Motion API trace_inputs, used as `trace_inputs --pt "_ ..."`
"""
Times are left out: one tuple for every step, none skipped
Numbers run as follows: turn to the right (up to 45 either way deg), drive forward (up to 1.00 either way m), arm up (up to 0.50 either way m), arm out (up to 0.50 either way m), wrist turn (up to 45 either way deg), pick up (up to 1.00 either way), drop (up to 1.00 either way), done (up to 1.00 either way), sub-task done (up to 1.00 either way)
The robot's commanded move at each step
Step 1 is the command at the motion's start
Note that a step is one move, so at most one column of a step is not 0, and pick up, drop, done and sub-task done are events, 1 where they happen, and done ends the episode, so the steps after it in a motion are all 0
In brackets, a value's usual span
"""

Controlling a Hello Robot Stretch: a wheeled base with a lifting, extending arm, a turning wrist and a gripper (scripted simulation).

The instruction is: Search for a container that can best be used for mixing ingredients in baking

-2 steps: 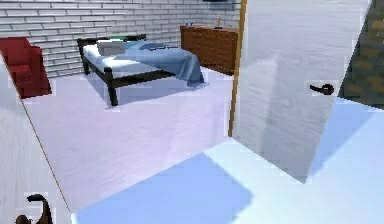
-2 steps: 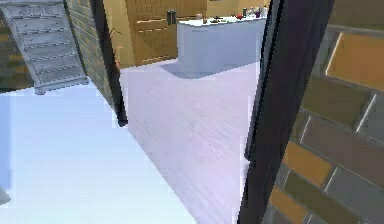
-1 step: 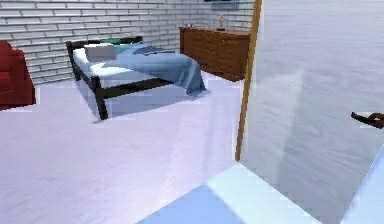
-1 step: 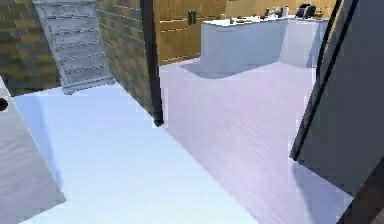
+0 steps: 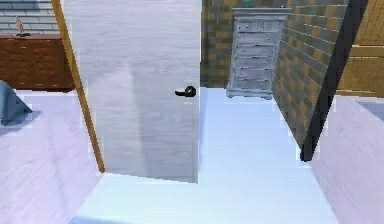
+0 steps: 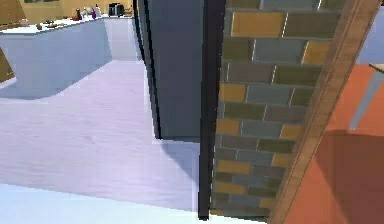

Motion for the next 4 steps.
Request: trace_inputs --pt "18.0 0.00 0.00 0.00 0.0 0.00 0.00 0.00 0.00" --pt "0.0 0.25 0.00 0.00 0.0 0.00 0.00 0.00 0.00" --pt "-45.0 0.00 0.00 0.00 0.0 0.00 0.00 0.00 0.00" --pt "-36.0 0.00 0.00 0.00 0.0 0.00 0.00 0.00 0.00"
